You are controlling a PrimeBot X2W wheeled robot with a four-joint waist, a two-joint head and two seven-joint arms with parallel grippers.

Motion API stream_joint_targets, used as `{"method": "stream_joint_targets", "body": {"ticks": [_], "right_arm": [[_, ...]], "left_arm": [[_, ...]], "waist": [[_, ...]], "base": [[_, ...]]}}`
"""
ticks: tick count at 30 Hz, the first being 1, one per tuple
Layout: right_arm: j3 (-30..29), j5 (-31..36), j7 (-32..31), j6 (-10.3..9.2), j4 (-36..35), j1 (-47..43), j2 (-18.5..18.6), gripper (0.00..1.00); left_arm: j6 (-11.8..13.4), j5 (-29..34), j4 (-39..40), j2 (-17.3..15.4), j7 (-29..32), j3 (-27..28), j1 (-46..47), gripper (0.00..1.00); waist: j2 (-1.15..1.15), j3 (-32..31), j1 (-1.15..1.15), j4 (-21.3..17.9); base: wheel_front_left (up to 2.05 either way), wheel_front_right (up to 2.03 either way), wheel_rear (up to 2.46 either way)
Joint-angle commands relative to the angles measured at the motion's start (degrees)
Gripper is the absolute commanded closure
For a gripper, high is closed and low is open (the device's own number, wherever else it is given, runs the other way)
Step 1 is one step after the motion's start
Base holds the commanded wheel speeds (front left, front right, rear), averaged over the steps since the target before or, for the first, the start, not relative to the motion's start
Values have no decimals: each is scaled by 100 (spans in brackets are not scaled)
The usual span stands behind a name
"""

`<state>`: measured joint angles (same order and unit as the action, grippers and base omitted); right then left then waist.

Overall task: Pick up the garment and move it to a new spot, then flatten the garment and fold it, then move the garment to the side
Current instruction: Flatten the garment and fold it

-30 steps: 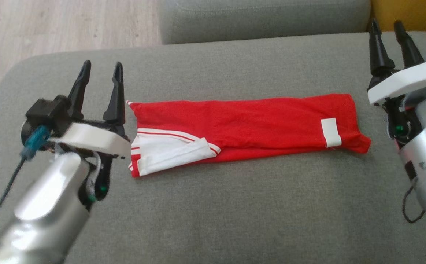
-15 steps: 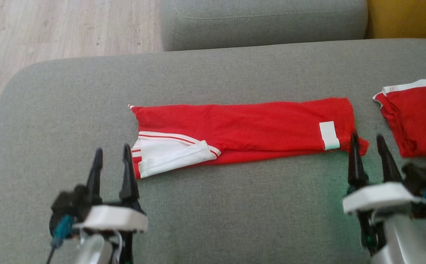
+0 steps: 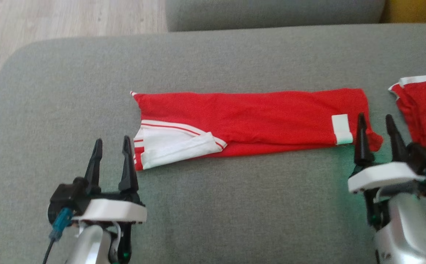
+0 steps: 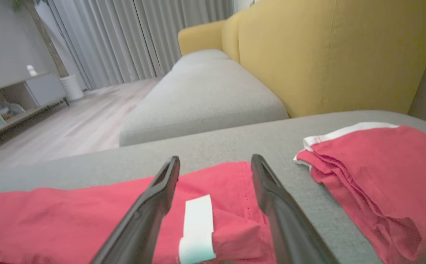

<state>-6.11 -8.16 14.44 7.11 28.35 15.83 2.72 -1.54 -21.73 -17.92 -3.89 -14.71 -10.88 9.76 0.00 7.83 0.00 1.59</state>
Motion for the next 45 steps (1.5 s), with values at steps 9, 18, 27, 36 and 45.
{"method": "stream_joint_targets", "body": {"ticks": [9, 18, 27, 36, 45], "right_arm": [[-1123, 796, -270, 37, 1497, 1017, 16, 0], [-1242, 992, -181, 37, 2843, 1508, 16, 100], [-2185, 1683, 1, 37, 2496, 1630, 148, 100], [-2912, 2283, -140, 37, 1718, 1742, 284, 100], [-1894, 1917, -202, 37, 1596, 1839, 25, 100]], "left_arm": [[-189, 239, 27, 76, -29, 325, 414, 0], [-274, 321, -73, 98, -29, 422, 511, 0], [-270, 301, -75, 100, -29, 464, 509, 0], [-245, 223, -96, 101, -29, 375, 426, 0], [-230, 177, -100, 101, -29, 309, 329, 0]], "waist": [[0, 441, 0, 223], [0, 532, 0, 223], [0, 368, 0, -3], [0, 116, 0, -64], [0, -218, 0, 91]], "base": [[0, 0, 0], [0, 0, 0], [0, 0, 0], [0, 0, 0], [0, 0, 0]]}}
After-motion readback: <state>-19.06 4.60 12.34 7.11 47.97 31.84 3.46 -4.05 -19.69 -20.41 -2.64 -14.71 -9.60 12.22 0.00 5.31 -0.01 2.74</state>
